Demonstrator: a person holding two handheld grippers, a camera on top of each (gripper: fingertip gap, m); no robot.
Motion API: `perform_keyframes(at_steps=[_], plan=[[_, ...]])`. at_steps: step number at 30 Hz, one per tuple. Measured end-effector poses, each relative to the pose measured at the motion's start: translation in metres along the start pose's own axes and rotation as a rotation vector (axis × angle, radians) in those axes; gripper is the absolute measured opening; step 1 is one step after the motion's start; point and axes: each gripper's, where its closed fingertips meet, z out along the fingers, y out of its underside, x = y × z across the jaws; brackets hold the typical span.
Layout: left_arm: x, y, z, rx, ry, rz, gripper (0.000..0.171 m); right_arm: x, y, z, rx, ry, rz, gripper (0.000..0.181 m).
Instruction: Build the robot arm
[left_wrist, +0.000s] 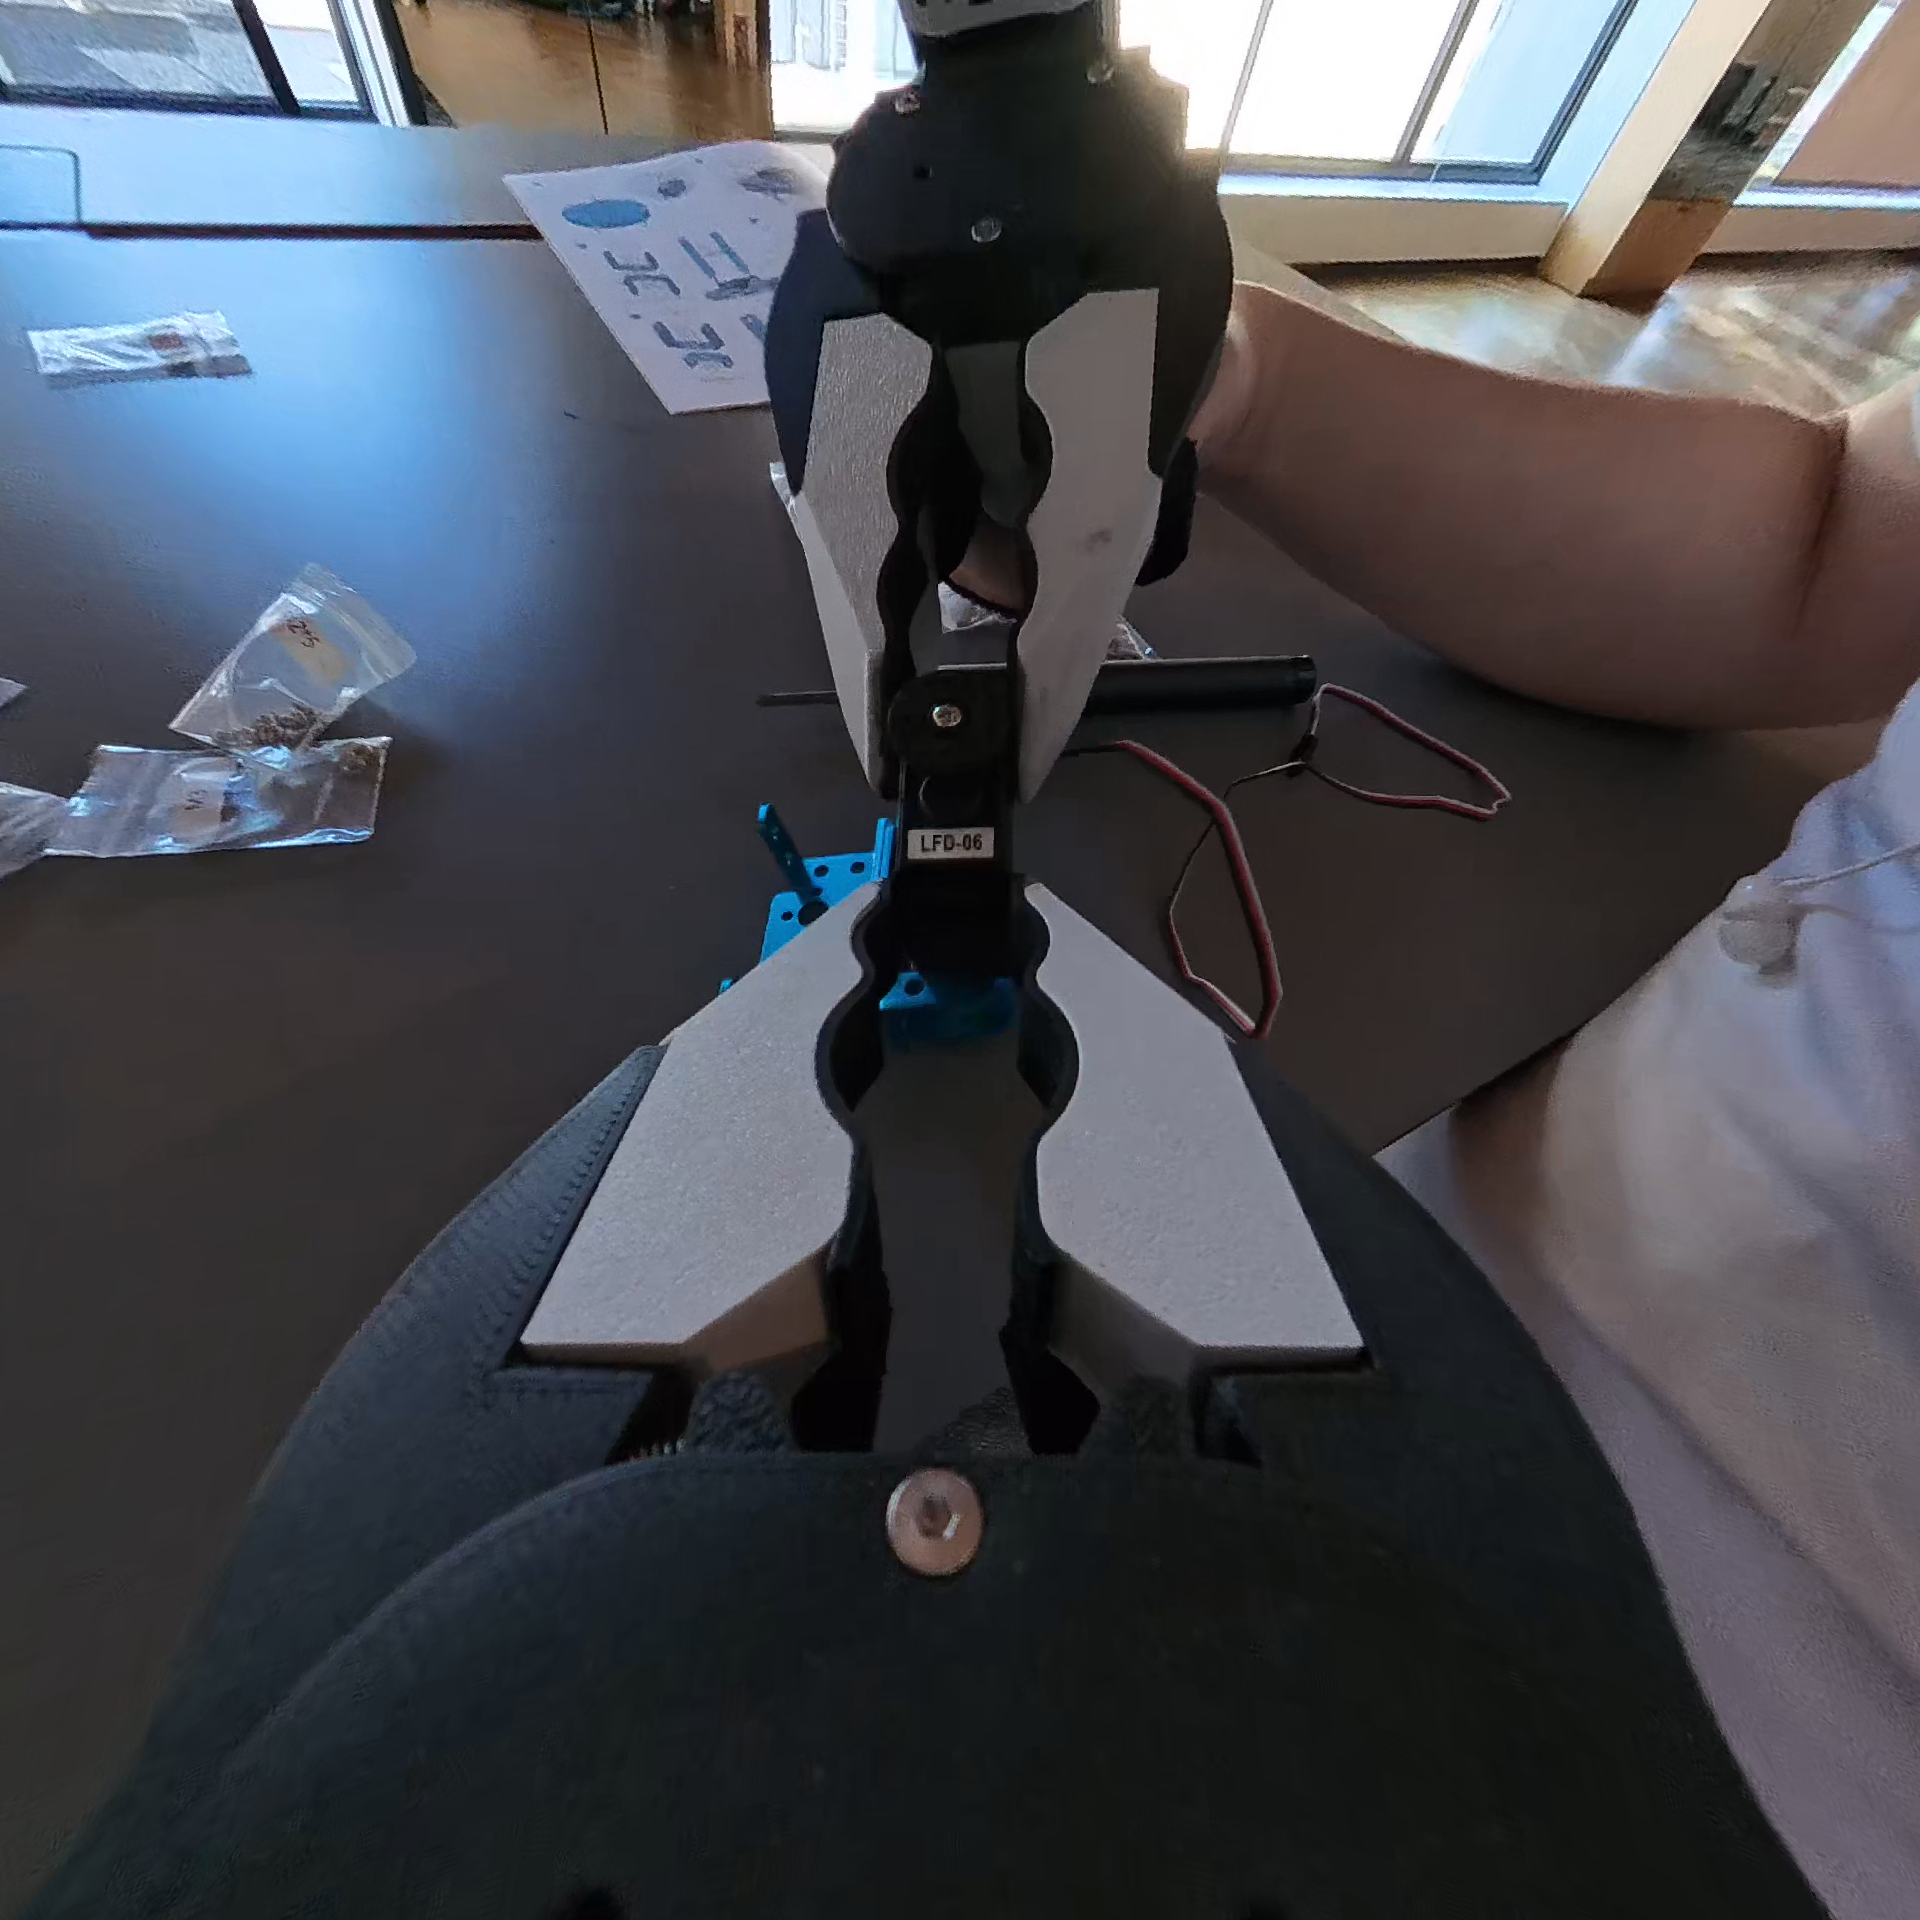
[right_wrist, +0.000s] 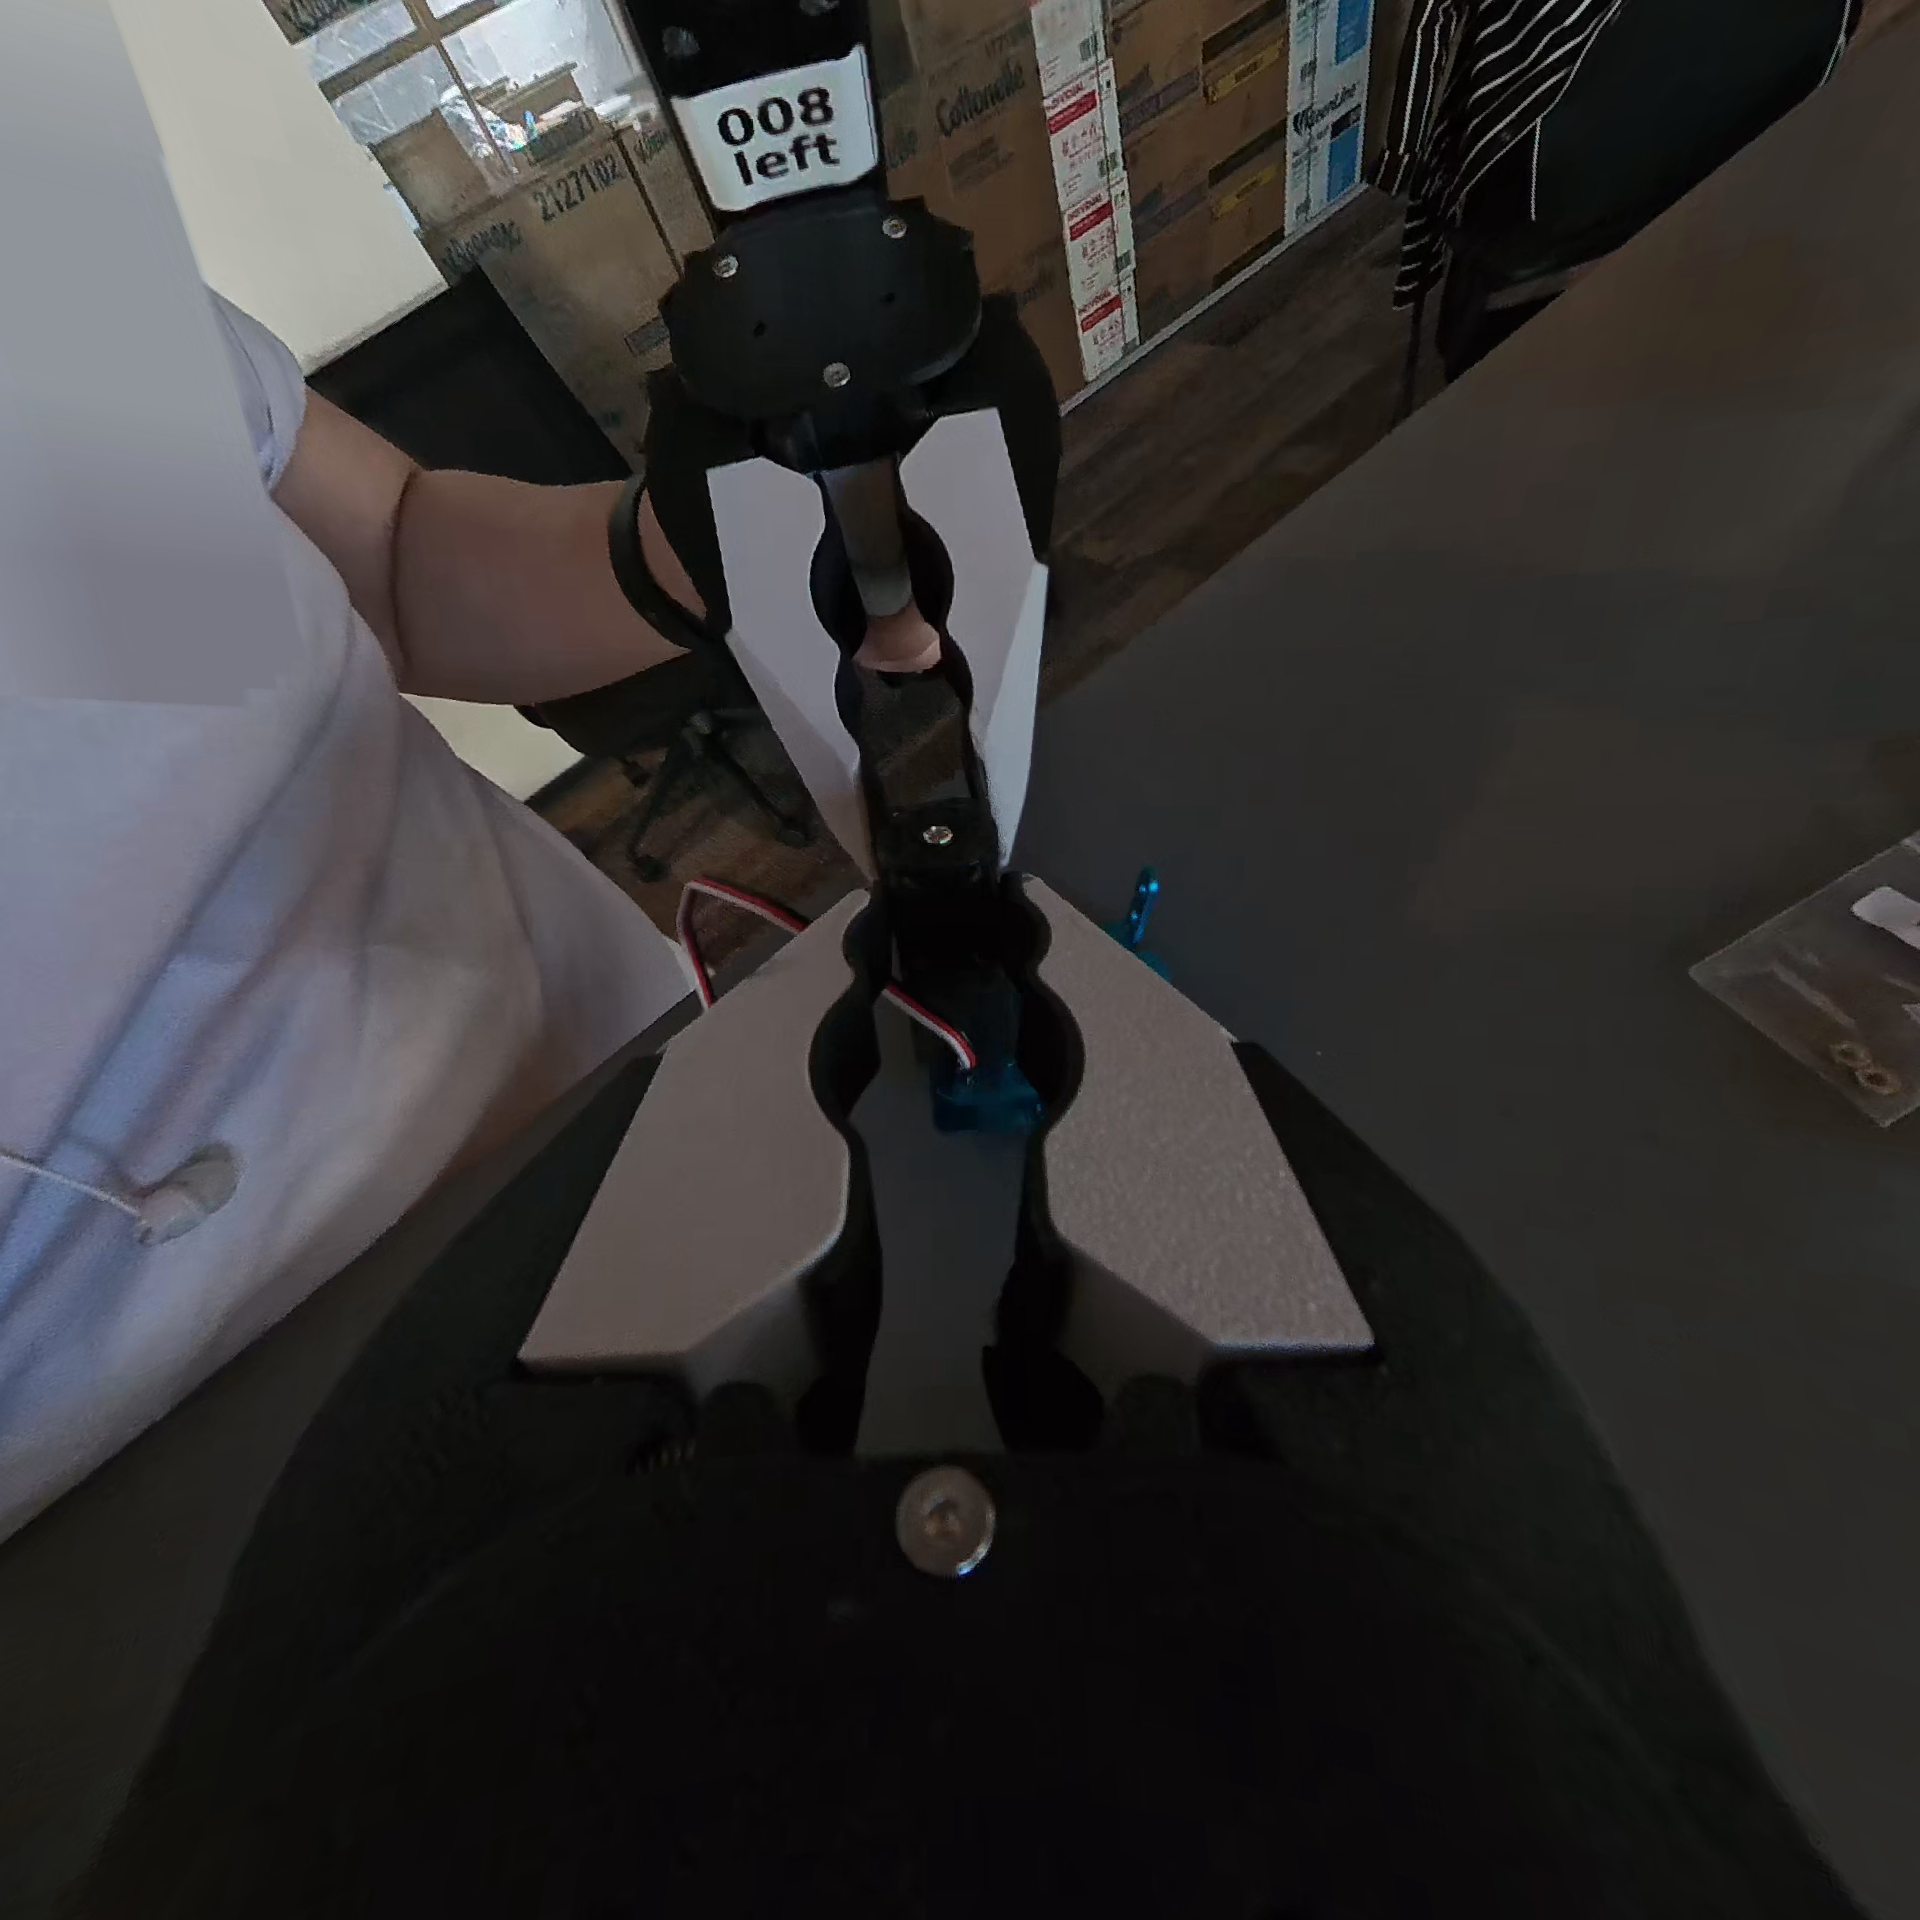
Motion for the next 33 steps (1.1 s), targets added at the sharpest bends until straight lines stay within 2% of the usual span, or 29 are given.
perform_keyframes(at_steps=[5,23,25,28,33], plan=[[0.000,-0.002,0.001,-0.007,0.013,-0.042,0.020,0.002,0.002,-0.001,0.017,-0.023,0.039,0.023],[0.000,-0.004,-0.007,-0.055,0.005,-0.001,0.020,0.001,0.001,0.005,0.031,-0.041,0.052,0.022],[0.000,-0.004,-0.008,-0.048,0.016,-0.006,0.020,0.001,0.003,0.006,-0.019,-0.020,0.040,0.023],[0.001,-0.002,-0.010,-0.053,0.017,0.015,0.020,0.000,0.008,0.009,-0.201,0.052,-0.081,0.029],[0.002,-0.002,-0.012,-0.067,0.010,0.062,0.020,-0.001,-0.010,0.011,-0.479,0.088,-0.272,0.033]])
